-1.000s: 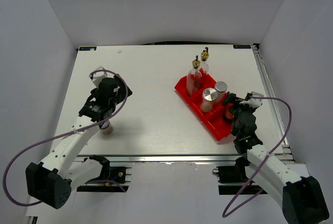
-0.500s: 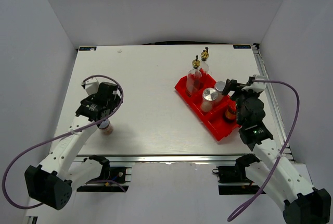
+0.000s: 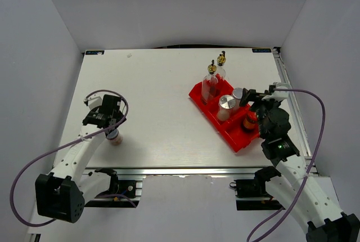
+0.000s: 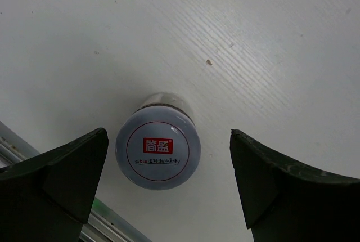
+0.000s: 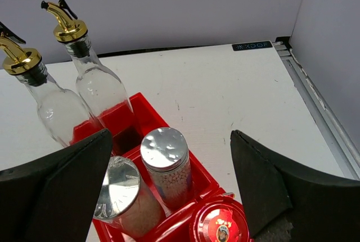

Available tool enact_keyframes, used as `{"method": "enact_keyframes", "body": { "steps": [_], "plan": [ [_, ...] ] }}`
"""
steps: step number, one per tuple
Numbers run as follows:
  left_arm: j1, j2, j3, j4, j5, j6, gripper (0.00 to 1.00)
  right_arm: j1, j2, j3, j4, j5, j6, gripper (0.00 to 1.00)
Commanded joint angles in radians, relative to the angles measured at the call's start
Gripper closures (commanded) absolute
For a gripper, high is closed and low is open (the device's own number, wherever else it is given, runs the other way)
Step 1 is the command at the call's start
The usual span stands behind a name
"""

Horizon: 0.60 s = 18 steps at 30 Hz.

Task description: Organize the condiment bottles

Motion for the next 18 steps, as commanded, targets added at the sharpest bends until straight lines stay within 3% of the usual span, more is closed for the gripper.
{"method": "enact_keyframes", "body": {
  "steps": [1, 9, 13, 18],
  "plan": [
    [0.02, -0.001, -0.039, 0.032, 0.054, 0.017, 0.02, -0.001, -0.009, 0.013, 0.016, -0.007, -0.012, 0.11],
    [0.023, 0.031, -0.091, 0.08, 0.088, 0.007, 0.02, 0.0, -0.01, 0.014, 0.005, -0.018, -0.008, 0.11],
    [0.023, 0.023, -0.086, 0.074, 0.068, 0.012, 0.17, -0.001, -0.024, 0.016, -0.006, -0.008, -0.003, 0.1],
    [0.023, 0.04, -0.085, 0.057, 0.046, 0.003, 0.26, 0.0, -0.056, 0.013, -0.013, 0.0, 0.005, 0.11]
  ]
}}
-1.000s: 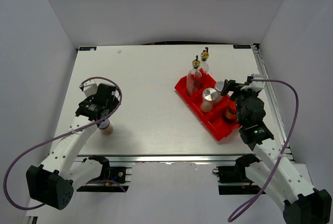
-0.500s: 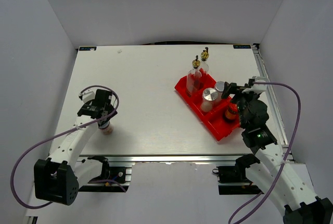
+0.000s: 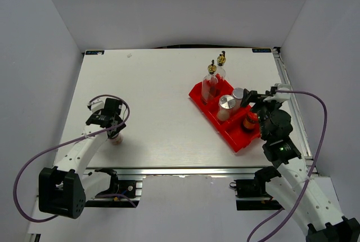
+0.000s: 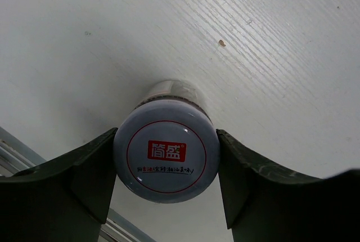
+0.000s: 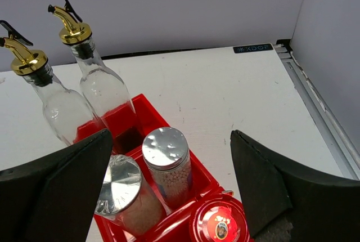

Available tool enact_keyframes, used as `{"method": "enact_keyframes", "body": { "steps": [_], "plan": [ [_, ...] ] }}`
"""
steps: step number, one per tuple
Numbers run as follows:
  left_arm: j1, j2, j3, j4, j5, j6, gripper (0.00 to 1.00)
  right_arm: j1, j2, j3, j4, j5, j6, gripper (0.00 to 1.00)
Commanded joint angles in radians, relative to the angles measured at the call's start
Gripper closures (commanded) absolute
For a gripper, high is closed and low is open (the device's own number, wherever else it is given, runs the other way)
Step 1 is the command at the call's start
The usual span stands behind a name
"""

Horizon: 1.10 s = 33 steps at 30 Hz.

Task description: Organize the condiment bottles

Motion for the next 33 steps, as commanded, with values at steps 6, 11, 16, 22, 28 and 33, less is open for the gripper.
{"method": "enact_keyframes", "body": {
  "steps": [6, 11, 16, 22, 28, 33],
  "plan": [
    [0.005, 0.0, 0.016, 0.011, -0.023, -0.005, 0.48, -0.001, -0.038, 0.013, -0.001, 0.015, 0.011, 0.1],
    [-0.013, -0.04, 0.056, 0.118, 0.153, 0.059, 0.97, -0.001, -0.05, 0.022, -0.016, 0.009, 0.024, 0.1],
    [-0.317, 0.006, 0.206, 0.184, 0.112, 0.102, 1.0, -0.001, -0.048, 0.053, -0.091, 0.074, 0.089, 0.11],
    [-0.705, 0.177, 0.379, 0.285, 0.165, 0.26, 1.0, -0.001, -0.071, 0.062, -0.139, 0.157, 0.143, 0.11],
    [-0.958, 0.478, 0.701, 0.26, 0.185, 0.447, 1.0, -0.003, -0.104, 0.063, -0.193, 0.26, 0.181, 0.11],
    [-0.995, 0.656, 0.929, 0.21, 0.287, 0.536, 1.0, -0.003, -0.119, 0.082, -0.291, 0.461, 0.256, 0.11]
  ]
}}
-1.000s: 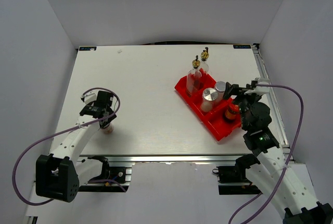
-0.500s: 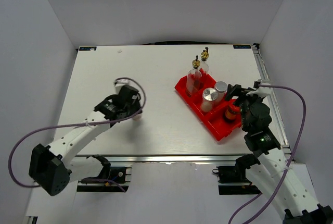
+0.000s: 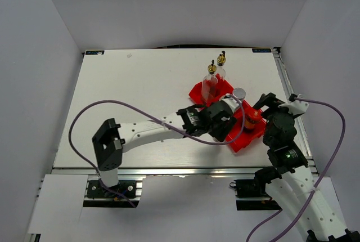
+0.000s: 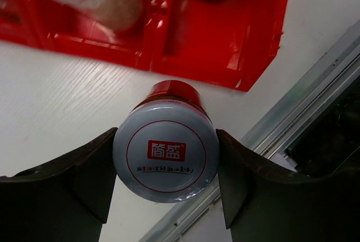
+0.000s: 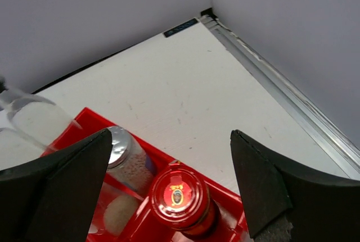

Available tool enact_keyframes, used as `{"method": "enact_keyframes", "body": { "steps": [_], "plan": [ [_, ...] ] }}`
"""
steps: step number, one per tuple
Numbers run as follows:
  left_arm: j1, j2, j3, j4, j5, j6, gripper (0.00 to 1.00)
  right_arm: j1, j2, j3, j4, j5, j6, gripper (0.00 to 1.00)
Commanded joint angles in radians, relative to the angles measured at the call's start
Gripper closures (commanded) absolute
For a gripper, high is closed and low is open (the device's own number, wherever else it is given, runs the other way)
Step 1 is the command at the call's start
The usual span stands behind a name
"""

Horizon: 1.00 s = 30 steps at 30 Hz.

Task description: Organize the condiment bottles

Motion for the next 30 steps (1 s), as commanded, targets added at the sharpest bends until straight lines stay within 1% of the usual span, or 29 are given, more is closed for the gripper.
{"method": "enact_keyframes", "body": {
  "steps": [1, 2, 4, 7, 11, 14, 18, 24, 25, 26, 28, 30],
  "plan": [
    [0.0, 0.042, 0.156, 0.0, 0.047, 0.108, 1.0, -0.004, -0.022, 0.05, -0.063, 0.178, 0.072, 0.1],
    [-0.003, 0.063, 0.211, -0.006, 0.056, 0.119, 1.0, -0.004, -0.024, 0.05, -0.083, 0.218, 0.093, 0.1],
    [-0.008, 0.118, 0.257, -0.004, 0.079, 0.136, 1.0, -0.004, -0.033, 0.049, -0.093, 0.264, 0.109, 0.11],
    [-0.008, 0.191, 0.352, -0.026, 0.119, 0.154, 1.0, -0.004, -0.04, 0.047, -0.116, 0.304, 0.138, 0.1],
    [-0.008, 0.27, 0.469, -0.026, 0.138, 0.177, 1.0, -0.006, -0.051, 0.046, -0.135, 0.335, 0.156, 0.11],
    [-0.008, 0.337, 0.565, -0.072, 0.138, 0.203, 1.0, -0.007, -0.059, 0.043, -0.136, 0.343, 0.159, 0.11],
    [-0.008, 0.386, 0.616, -0.081, 0.136, 0.226, 1.0, -0.009, -0.067, 0.036, -0.133, 0.349, 0.159, 0.11],
    [-0.008, 0.451, 0.632, -0.052, 0.112, 0.231, 0.91, -0.009, -0.056, 0.032, -0.121, 0.341, 0.146, 0.11],
    [-0.006, 0.46, 0.639, -0.055, 0.11, 0.232, 0.83, -0.007, -0.054, 0.033, -0.121, 0.338, 0.144, 0.11],
    [-0.006, 0.477, 0.648, -0.057, 0.104, 0.232, 0.72, -0.009, -0.048, 0.033, -0.12, 0.332, 0.142, 0.1],
    [-0.002, 0.488, 0.658, -0.052, 0.11, 0.231, 0.64, -0.009, -0.044, 0.033, -0.117, 0.329, 0.136, 0.11],
    [0.003, 0.495, 0.644, -0.023, 0.124, 0.232, 0.63, -0.009, -0.037, 0.033, -0.113, 0.329, 0.132, 0.11]
  ]
}}
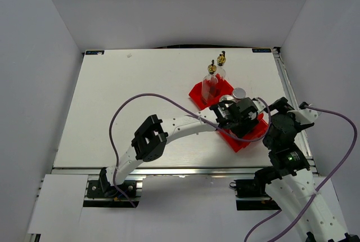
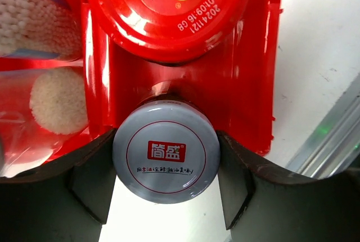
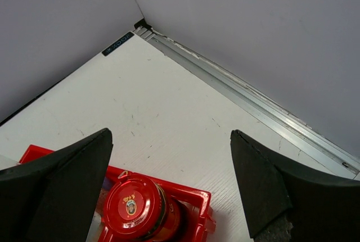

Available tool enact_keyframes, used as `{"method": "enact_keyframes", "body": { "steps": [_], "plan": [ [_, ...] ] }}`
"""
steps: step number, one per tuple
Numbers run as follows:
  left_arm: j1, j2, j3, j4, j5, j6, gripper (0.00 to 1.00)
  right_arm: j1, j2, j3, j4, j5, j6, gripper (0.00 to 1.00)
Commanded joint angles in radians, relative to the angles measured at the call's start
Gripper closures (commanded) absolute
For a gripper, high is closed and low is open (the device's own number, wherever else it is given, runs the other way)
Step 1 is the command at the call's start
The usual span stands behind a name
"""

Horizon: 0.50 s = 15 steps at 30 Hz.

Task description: Organize the condiment bottles

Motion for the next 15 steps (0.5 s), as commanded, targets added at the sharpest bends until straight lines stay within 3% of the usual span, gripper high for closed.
{"method": "enact_keyframes", "body": {
  "steps": [1, 4, 5, 7, 8, 15],
  "plan": [
    [0.011, -0.04, 0.041, 0.091, 0.006, 0.008, 0.62, -0.002, 0.01, 0.026, 0.036, 0.021, -0.002, 0.11],
    [0.022, -0.026, 0.044, 0.1, 0.012, -0.006, 0.55, -0.002, 0.011, 0.026, 0.036, 0.023, -0.002, 0.11],
    [0.025, -0.023, 0.047, 0.093, 0.012, -0.01, 0.33, -0.002, 0.01, 0.024, 0.038, 0.021, -0.002, 0.11],
    [0.028, -0.02, 0.05, 0.087, 0.012, -0.014, 0.25, -0.002, 0.007, 0.021, 0.044, 0.023, -0.002, 0.11],
    [0.028, -0.021, 0.05, 0.081, 0.009, -0.014, 0.02, -0.002, 0.007, 0.02, 0.047, 0.02, -0.003, 0.11],
    [0.028, -0.075, 0.052, 0.058, -0.02, 0.023, 0.02, -0.002, 0.03, 0.024, 0.051, -0.008, -0.028, 0.11]
  ]
}}
